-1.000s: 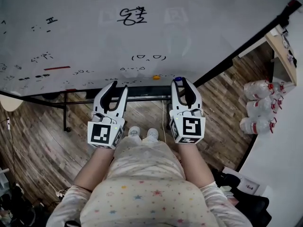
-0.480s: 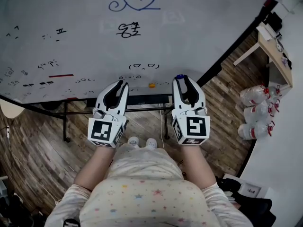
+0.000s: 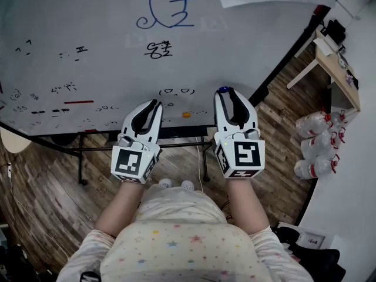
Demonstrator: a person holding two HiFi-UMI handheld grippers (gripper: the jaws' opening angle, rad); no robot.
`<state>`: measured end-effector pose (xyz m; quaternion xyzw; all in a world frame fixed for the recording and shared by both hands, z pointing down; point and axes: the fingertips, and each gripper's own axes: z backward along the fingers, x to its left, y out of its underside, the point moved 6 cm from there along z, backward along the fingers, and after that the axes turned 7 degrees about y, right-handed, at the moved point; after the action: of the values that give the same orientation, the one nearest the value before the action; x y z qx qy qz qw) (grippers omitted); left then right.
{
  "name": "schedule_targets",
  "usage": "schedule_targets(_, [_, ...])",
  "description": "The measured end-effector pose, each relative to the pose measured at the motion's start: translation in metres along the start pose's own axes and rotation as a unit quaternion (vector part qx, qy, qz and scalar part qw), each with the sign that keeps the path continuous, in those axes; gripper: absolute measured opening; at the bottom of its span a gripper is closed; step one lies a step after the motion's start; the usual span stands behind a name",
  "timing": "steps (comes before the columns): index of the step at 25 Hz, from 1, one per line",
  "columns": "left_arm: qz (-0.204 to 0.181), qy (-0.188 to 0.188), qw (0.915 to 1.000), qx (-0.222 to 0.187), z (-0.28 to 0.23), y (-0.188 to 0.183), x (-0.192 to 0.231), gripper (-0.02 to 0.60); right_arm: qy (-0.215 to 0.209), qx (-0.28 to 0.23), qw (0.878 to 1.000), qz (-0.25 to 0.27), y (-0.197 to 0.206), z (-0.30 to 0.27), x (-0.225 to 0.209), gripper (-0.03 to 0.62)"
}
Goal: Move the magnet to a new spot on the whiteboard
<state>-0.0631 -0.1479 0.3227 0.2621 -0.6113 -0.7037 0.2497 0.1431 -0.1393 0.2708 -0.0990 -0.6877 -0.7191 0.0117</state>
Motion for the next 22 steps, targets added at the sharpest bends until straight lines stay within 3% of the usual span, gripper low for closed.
schedule_targets(10, [-0.016,-0.003,0.9996,-0.024,-0.004,-0.016,0.003,0.041,0.001,-0.027,0.999,0.027,-0.028,-0.011,0.000,0.121])
schedule_targets(22, [-0.018,-0.002,0.9995,-0.025,-0.005,-0.016,0.006,0.040,0.026,-0.047,0.998,0.024,-0.039,-0.023,-0.007,0.123])
